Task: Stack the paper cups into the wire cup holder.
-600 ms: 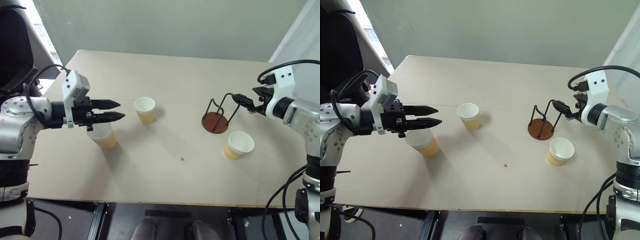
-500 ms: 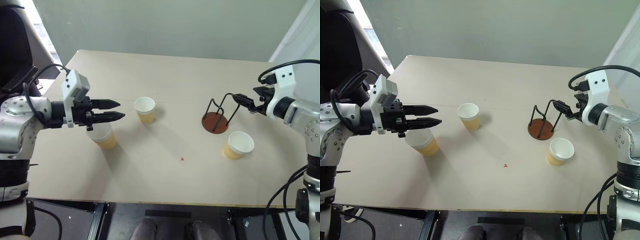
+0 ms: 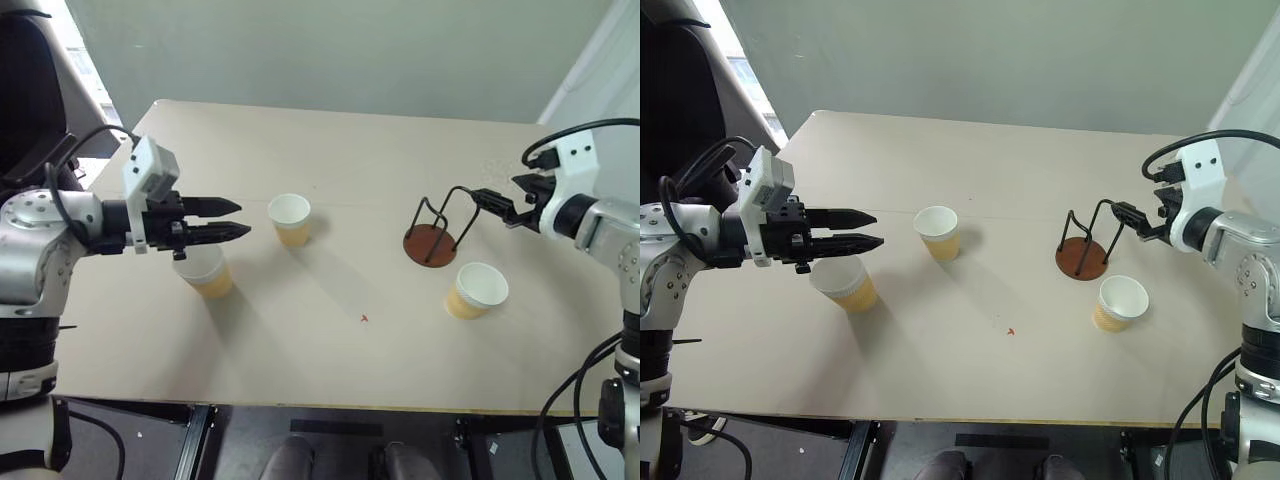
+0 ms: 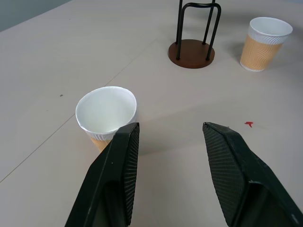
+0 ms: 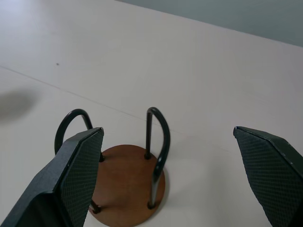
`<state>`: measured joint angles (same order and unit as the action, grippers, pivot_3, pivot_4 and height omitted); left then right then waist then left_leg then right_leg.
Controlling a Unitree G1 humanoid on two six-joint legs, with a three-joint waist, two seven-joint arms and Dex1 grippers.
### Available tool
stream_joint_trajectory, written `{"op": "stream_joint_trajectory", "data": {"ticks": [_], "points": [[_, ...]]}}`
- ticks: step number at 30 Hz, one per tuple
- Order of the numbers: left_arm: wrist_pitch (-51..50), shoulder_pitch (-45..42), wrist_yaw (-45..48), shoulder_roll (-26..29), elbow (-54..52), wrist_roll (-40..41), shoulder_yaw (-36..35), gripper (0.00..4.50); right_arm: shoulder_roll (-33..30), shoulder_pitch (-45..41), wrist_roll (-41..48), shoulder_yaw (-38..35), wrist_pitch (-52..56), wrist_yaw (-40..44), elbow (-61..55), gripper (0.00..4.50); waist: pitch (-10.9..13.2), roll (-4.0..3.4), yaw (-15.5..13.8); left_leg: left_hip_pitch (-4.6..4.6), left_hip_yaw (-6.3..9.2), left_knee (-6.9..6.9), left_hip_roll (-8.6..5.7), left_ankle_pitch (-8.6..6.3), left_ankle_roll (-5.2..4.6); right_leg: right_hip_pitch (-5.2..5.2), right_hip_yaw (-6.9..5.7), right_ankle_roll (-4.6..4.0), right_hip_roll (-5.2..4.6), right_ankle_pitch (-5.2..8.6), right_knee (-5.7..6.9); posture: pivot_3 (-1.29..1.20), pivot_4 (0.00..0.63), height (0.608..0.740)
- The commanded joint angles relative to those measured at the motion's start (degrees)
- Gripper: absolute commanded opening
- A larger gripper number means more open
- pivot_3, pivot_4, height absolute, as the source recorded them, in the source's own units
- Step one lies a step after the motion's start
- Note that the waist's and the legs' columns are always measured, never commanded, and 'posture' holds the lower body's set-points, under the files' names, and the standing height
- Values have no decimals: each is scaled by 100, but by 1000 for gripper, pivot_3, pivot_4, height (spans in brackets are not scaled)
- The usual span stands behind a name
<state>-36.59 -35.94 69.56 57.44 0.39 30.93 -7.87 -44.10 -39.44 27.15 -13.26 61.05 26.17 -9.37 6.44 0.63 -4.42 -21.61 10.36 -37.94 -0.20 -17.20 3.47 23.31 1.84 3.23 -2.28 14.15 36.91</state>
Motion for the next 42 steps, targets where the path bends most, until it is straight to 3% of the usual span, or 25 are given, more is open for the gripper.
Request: {"op": "stream_joint_trajectory", "data": {"ticks": [1, 27, 31, 40, 42], "points": [[84, -163, 6, -39, -16, -19, 8, 2264, -148, -33, -34, -236, 36, -78, -132, 4448, 0, 0, 0, 0, 0, 0, 0, 0, 0, 0, 0, 0, 0, 0, 1, 0, 150, 740], [7, -38, -56, -13, -163, 37, -50, 2264, 1060, -516, -1039, 434, -457, -1089, 1083, 4448, 0, 0, -13, -2, 6, 1, 1, 1, 1, 10, 2, 0, 0, 0, 3, 0, 150, 740], [-12, 9, -72, 9, -202, 57, -81, 2264, 1123, -561, -1108, 386, -533, -1111, 1138, 3573, 0, 0, -15, -4, 2, 2, 1, 1, 3, 13, 1, 0, 0, 0, 4, 0, 150, 740], [-1, 4, -78, 38, -191, 77, -68, 2264, 1183, -551, -1134, 377, -551, -1069, 1120, 143, 0, 0, -20, -6, -2, 1, 1, 2, 5, 13, 0, 0, 0, 0, 4, 0, 150, 740], [0, 9, -74, 43, -195, 79, -71, 2264, 1198, -545, -1139, 386, -545, -1063, 1105, 65, 0, 0, -20, -5, -5, 1, 1, 2, 5, 12, 1, 0, 0, 0, 4, 0, 150, 740]]}}
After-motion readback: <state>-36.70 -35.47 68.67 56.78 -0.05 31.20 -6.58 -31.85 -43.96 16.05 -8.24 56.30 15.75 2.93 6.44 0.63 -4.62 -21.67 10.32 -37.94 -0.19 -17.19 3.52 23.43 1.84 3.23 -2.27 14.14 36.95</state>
